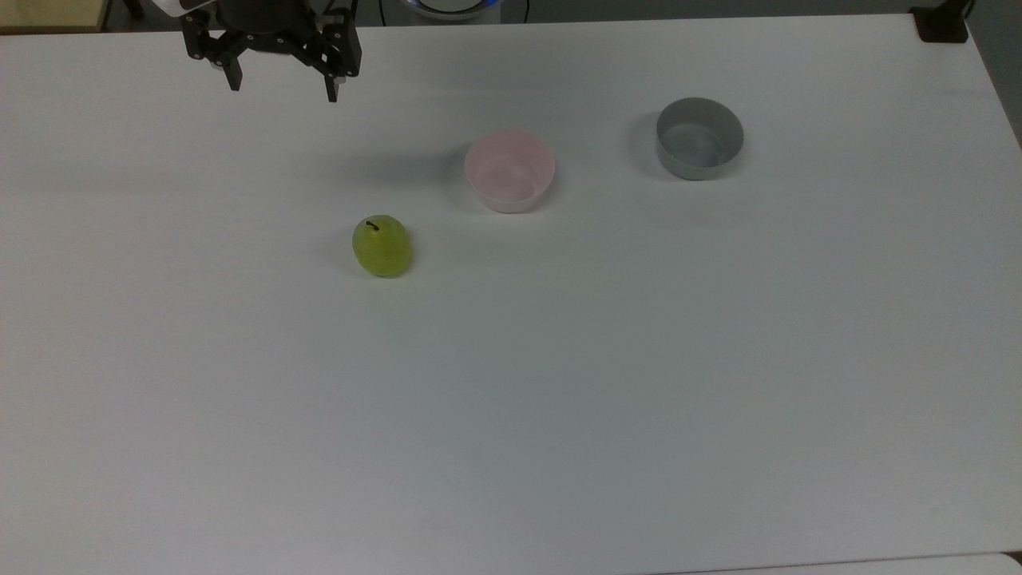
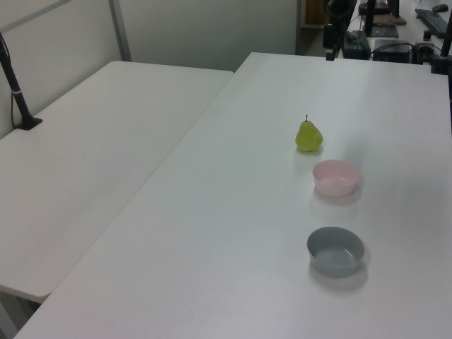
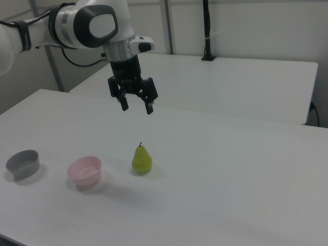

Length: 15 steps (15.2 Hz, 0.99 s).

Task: Place the pear in the bowl
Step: 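Move the open gripper toward the green pear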

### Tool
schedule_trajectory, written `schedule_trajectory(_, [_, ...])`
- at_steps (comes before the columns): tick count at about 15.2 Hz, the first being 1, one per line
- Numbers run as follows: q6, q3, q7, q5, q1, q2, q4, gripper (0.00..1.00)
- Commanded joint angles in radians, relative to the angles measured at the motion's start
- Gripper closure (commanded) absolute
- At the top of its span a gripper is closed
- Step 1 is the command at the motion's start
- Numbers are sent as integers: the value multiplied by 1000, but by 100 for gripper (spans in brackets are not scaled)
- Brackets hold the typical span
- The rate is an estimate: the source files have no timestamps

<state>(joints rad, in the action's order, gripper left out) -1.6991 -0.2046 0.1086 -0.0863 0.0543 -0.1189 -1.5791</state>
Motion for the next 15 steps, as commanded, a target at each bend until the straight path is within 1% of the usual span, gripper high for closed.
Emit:
schedule_trajectory(1, [18, -1, -3, 4, 28, -4, -19, 0])
schedule_trajectory(8, [7, -1, 2, 2, 30, -16, -21, 0])
schedule_trajectory(10, [10, -7, 38, 9, 32, -22, -18, 0])
schedule_trajectory(12, [18, -9, 40, 14, 32, -24, -16, 0])
schedule_trajectory(15, [18, -9, 37, 16, 45, -27, -18, 0])
